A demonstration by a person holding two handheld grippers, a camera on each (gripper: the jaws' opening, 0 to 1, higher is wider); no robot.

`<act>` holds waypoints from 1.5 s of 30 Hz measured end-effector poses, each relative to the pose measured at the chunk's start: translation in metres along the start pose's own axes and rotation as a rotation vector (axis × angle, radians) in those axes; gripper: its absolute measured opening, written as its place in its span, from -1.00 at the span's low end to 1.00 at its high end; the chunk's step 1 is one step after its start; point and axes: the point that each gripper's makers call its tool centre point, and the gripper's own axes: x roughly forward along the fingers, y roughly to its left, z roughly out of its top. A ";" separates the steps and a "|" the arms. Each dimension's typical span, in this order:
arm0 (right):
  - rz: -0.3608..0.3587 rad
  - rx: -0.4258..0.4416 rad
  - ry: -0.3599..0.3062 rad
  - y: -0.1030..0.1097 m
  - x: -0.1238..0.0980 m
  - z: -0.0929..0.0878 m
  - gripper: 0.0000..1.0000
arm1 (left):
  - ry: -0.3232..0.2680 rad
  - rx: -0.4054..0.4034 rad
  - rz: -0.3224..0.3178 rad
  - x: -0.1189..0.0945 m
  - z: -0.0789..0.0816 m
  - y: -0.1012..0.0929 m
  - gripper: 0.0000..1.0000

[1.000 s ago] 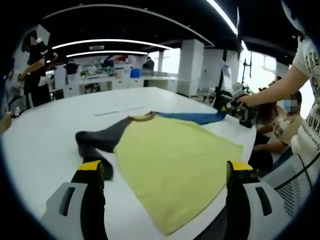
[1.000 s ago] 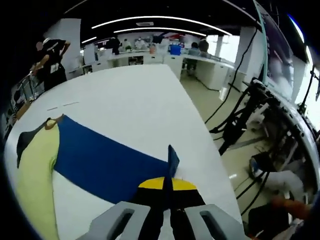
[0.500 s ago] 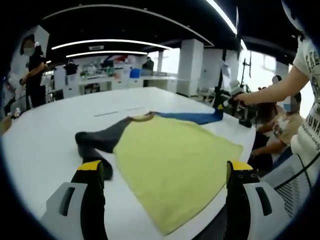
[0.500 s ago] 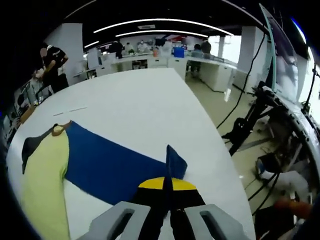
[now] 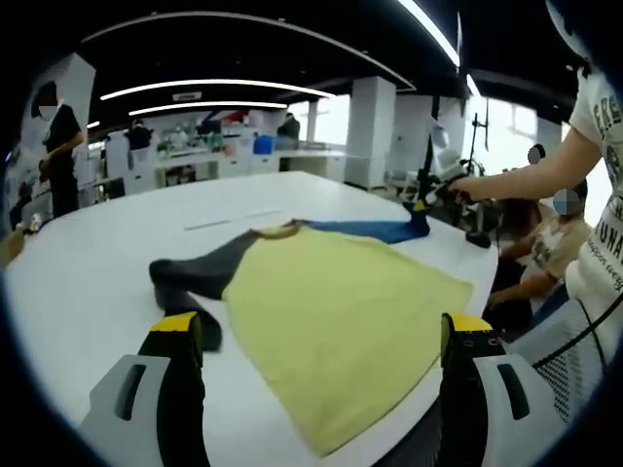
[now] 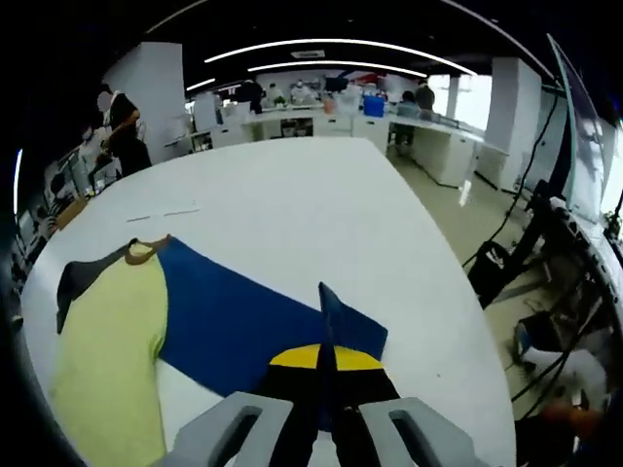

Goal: Fold the garment on the visible template until the final outline fits inside the template.

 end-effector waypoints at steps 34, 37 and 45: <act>0.193 -0.031 0.012 0.140 0.014 0.020 -1.00 | -0.008 0.011 -0.009 -0.002 0.003 -0.002 0.98; 0.214 -0.038 0.010 0.153 0.017 0.023 -1.00 | -0.005 0.010 -0.014 -0.002 0.003 -0.004 0.98; 0.252 -0.035 0.011 0.181 0.019 0.026 -1.00 | 0.001 0.011 -0.025 -0.001 0.001 -0.006 0.98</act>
